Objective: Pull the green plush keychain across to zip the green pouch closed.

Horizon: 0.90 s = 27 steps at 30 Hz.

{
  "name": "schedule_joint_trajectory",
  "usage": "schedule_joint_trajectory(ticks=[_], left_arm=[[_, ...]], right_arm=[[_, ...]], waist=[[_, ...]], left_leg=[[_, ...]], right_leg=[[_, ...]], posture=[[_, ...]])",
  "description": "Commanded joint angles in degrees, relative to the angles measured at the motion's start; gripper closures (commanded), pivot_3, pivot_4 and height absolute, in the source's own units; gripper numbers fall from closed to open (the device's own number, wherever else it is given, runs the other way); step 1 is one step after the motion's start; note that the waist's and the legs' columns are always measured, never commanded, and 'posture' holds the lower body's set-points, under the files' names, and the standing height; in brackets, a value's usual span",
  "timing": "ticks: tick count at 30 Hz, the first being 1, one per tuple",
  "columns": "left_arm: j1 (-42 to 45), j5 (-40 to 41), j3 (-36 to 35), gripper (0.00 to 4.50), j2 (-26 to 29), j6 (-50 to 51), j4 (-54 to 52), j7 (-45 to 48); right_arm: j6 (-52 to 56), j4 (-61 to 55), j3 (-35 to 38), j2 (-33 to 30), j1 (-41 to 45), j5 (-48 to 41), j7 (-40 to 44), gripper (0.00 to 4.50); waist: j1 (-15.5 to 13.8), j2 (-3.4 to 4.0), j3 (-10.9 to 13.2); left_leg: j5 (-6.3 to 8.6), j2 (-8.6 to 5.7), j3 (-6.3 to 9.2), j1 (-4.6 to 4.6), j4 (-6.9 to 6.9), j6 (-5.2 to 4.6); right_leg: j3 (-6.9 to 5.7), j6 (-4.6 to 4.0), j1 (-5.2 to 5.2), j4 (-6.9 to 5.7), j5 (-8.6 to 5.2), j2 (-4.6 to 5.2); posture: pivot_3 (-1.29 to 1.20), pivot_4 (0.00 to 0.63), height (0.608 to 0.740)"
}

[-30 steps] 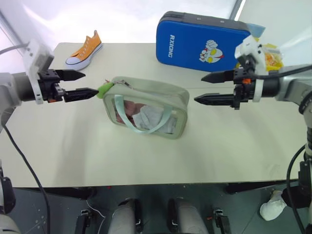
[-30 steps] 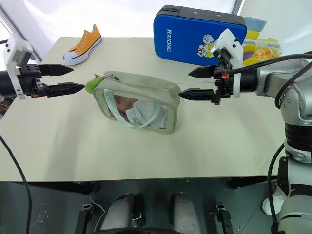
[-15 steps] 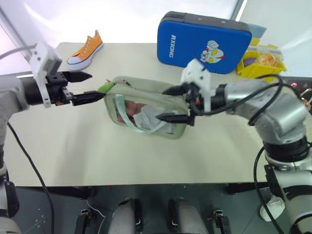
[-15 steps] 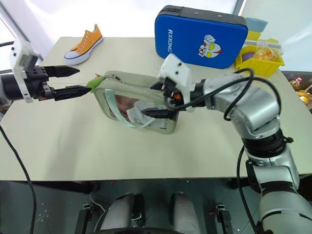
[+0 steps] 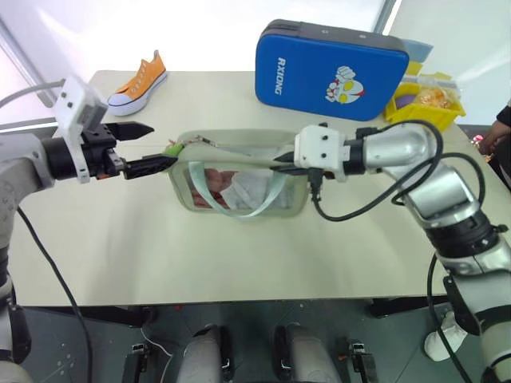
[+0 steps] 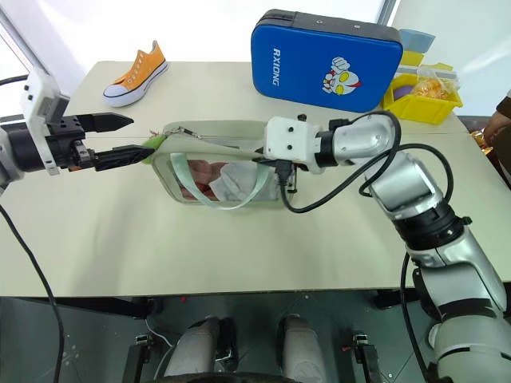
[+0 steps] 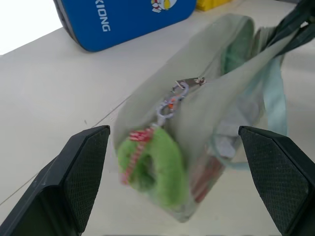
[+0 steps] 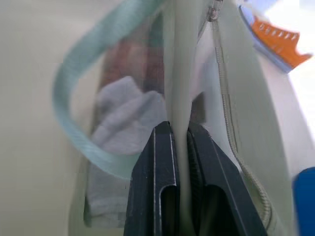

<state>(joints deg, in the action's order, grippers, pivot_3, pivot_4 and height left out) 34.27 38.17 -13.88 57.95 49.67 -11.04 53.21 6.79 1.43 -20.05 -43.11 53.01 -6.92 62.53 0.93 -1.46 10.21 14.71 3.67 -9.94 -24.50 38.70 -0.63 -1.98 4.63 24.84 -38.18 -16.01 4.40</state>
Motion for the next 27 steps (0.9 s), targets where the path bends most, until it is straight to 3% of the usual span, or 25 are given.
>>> schedule_joint_trajectory(ticks=[1, 4, 7, 10, 16, 22, 25, 27], left_arm=[[0.76, 0.37, -1.37, 0.00, -0.30, -0.96, -0.85, -0.59], [0.66, 0.43, -1.49, 0.00, -0.46, -0.82, -1.20, -0.91], [-0.16, 0.70, -2.03, 0.00, -0.32, -0.56, -1.77, -1.09], [-1.49, 0.63, -2.91, 0.00, 0.18, -0.24, -1.76, -1.26], [-5.88, 1.03, -5.41, 0.00, 3.11, 0.37, -1.87, 0.65], [-4.16, 0.01, -3.05, 0.00, 1.69, -0.34, -0.18, 0.12], [-3.28, 0.17, -2.07, 0.00, 1.20, -0.02, -0.01, 0.23], [-3.24, 0.09, -1.27, 0.00, 0.57, 0.04, -0.60, -0.12]], right_arm=[[-5.44, 2.90, 1.19, 0.94, 0.51, 1.01, 3.15, 4.46], [-2.75, 1.40, 1.70, 1.77, -1.61, 0.08, 4.06, 4.46], [3.07, -1.50, 3.72, 2.37, -2.94, -1.87, 3.66, 3.40], [8.63, -4.60, 7.21, 0.53, -2.88, -3.12, 3.00, 1.89], [19.45, -11.78, 13.56, -5.89, -6.30, -5.98, 2.37, 1.89], [20.62, -13.27, 12.59, -3.57, -10.24, -4.90, -0.80, 1.89], [20.59, -12.96, 12.10, -2.49, -10.50, -5.03, -1.14, 2.67], [20.54, -12.85, 11.95, -1.99, -10.44, -5.13, -1.29, 3.71]], waist=[[-0.01, 0.00, 0.00], [0.18, 0.00, 0.00], [0.27, 0.00, 0.00], [0.18, 0.03, 0.02], [-0.23, -0.01, 0.00], [0.05, -0.01, -0.02], [0.10, 0.00, -0.02], [0.04, 0.00, -0.02]], left_leg=[[0.00, 0.00, 0.00, 0.00, 0.01, 0.00], [0.00, 0.04, 0.01, 0.00, 0.09, 0.00], [0.00, 0.08, 0.04, 0.05, 0.13, 0.01], [0.00, 0.10, 0.07, 0.04, 0.14, 0.01], [0.02, 0.05, 0.16, 0.00, 0.15, -0.01], [0.03, 0.05, 0.28, 0.07, 0.16, 0.00], [0.03, 0.04, 0.27, 0.04, 0.16, 0.00], [0.03, 0.04, 0.27, 0.04, 0.17, -0.01]], right_leg=[[-0.01, 0.00, -0.01, 0.00, 0.00, 0.00], [-0.03, 0.00, -0.04, -0.02, 0.00, -0.01], [-0.02, 0.00, -0.07, -0.09, 0.00, -0.05], [-0.02, 0.00, -0.06, -0.12, 0.00, -0.07], [-0.09, -0.02, -0.09, -0.05, -0.01, 0.02], [-0.19, -0.03, -0.23, -0.02, -0.01, 0.02], [-0.19, -0.02, -0.20, -0.02, -0.01, 0.01], [-0.20, -0.02, -0.20, -0.02, -0.01, 0.00]], posture=[[0.00, 0.150, 0.740], [0.00, 0.150, 0.740], [0.00, 0.150, 0.740], [0.00, 0.150, 0.740], [0.00, 0.150, 0.740], [0.00, 0.150, 0.740], [0.00, 0.150, 0.740], [0.00, 0.150, 0.740]])
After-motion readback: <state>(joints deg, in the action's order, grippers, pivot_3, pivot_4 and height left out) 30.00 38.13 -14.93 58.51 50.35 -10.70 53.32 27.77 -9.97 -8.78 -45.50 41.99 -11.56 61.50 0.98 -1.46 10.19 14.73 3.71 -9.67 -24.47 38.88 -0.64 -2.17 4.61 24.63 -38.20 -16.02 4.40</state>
